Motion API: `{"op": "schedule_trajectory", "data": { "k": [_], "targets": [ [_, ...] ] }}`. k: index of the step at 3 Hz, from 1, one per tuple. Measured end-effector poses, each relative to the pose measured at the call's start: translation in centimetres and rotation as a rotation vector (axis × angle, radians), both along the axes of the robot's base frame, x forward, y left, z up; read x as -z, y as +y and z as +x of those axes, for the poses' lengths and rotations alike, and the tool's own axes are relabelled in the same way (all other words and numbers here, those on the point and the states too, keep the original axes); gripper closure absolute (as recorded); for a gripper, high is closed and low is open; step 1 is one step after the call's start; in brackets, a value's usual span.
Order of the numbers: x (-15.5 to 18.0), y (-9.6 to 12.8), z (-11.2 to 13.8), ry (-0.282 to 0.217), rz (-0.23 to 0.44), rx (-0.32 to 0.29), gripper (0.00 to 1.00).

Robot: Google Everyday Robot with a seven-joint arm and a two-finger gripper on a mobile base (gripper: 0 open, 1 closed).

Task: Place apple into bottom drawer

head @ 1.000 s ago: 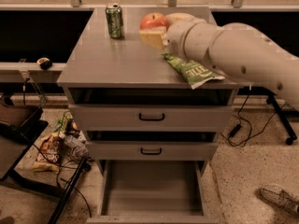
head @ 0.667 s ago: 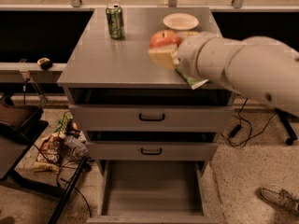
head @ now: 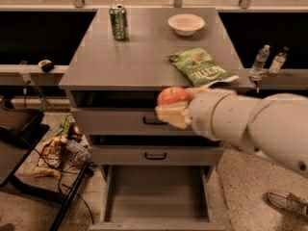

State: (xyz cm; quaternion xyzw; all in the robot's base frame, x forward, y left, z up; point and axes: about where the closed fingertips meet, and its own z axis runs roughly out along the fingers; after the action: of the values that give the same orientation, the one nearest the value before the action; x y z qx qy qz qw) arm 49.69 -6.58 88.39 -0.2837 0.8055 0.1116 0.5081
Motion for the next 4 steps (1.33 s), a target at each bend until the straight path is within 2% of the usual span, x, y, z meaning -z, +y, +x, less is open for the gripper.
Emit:
{"op": "schedule_trajectory", "data": {
  "k": [1, 2, 3, 4],
  "targets": [
    [4.0, 0.9, -0.5, 0.058, 0.147, -0.035, 1.00],
    [5.9, 0.9, -1.0, 0.054, 0.193, -0.064, 1.00],
    [6.6, 0.9, -0.3, 0.074, 0.182, -0.068, 1.00],
    [11.3, -2.8, 0.5, 0.131, 0.179, -0.094, 1.00]
  ]
}}
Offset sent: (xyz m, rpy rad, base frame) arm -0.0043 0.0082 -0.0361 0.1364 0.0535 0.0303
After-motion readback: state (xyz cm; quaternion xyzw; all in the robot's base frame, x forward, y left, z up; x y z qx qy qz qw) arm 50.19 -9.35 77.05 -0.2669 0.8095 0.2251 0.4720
